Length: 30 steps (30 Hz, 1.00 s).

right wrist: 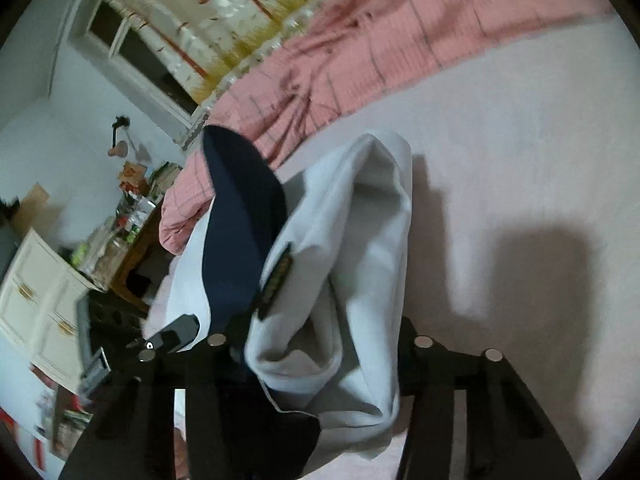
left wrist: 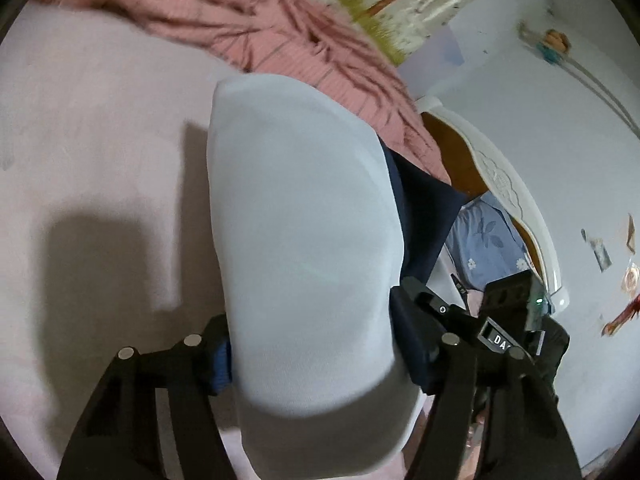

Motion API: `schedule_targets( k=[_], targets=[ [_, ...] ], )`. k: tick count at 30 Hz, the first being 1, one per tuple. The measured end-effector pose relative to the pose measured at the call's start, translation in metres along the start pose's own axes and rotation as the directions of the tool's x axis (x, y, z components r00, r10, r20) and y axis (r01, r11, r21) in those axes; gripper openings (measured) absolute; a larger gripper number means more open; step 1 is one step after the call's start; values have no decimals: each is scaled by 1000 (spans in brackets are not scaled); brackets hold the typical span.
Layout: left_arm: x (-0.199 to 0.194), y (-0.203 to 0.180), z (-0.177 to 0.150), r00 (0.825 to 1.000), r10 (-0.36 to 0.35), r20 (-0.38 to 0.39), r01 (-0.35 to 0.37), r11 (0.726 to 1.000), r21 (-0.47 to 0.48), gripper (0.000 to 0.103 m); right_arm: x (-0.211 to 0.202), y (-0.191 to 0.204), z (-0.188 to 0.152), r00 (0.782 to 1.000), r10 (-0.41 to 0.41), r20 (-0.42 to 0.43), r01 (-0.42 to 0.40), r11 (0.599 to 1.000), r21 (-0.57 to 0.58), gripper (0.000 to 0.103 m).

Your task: Fold large clothes

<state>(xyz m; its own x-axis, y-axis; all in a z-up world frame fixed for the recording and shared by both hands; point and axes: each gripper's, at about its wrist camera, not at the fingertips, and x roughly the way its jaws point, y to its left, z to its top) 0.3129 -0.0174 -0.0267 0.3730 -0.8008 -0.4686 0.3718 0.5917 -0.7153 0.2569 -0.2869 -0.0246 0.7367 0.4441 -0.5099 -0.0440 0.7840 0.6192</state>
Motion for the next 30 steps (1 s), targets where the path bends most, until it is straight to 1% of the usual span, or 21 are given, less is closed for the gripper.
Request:
schedule_targets(
  k=[3, 6, 9, 11, 15, 18, 20, 23, 25, 26, 27, 29, 30],
  targets=[
    [-5, -26, 5, 1000, -31, 5, 31, 998, 49, 65, -23, 12, 9, 1000, -2, 23, 3, 999, -36, 49],
    [-8, -70, 10, 998, -52, 19, 48, 989, 140, 65, -68, 18, 19, 997, -4, 74, 9, 998, -68, 49],
    [2, -126, 19, 995, -95, 8, 91, 973, 213, 65, -116, 15, 33, 991, -9, 134, 19, 997, -73, 49],
    [16, -166, 23, 990, -138, -4, 134, 958, 255, 65, -158, 11, 45, 981, -34, 193, 51, 995, -86, 49],
    [51, -236, 24, 973, -230, -24, 226, 924, 308, 66, -237, -10, 69, 948, -88, 306, 119, 989, -83, 49],
    [90, -279, 16, 951, -303, -54, 304, 897, 322, 66, -283, -32, 83, 921, -143, 362, 177, 982, -62, 50],
    [126, -305, 14, 935, -345, -87, 354, 878, 322, 66, -311, -53, 90, 898, -193, 395, 229, 972, -45, 50],
    [177, -335, 10, 923, -367, -116, 384, 856, 345, 66, -341, -98, 97, 862, -253, 439, 281, 960, 2, 50],
    [213, -345, 6, 919, -372, -132, 394, 848, 355, 66, -348, -132, 104, 838, -274, 472, 296, 955, 28, 50],
    [231, -347, 3, 920, -367, -136, 391, 849, 356, 66, -348, -151, 107, 827, -288, 483, 306, 951, 45, 50],
    [250, -346, -2, 922, -361, -140, 388, 855, 344, 66, -345, -172, 109, 818, -307, 485, 317, 946, 65, 50],
    [295, -336, -8, 924, -342, -173, 380, 877, 296, 66, -338, -207, 113, 806, -352, 475, 349, 932, 99, 50],
    [311, -328, -14, 925, -329, -192, 373, 886, 276, 66, -330, -227, 114, 801, -382, 461, 371, 921, 119, 50]
  ],
)
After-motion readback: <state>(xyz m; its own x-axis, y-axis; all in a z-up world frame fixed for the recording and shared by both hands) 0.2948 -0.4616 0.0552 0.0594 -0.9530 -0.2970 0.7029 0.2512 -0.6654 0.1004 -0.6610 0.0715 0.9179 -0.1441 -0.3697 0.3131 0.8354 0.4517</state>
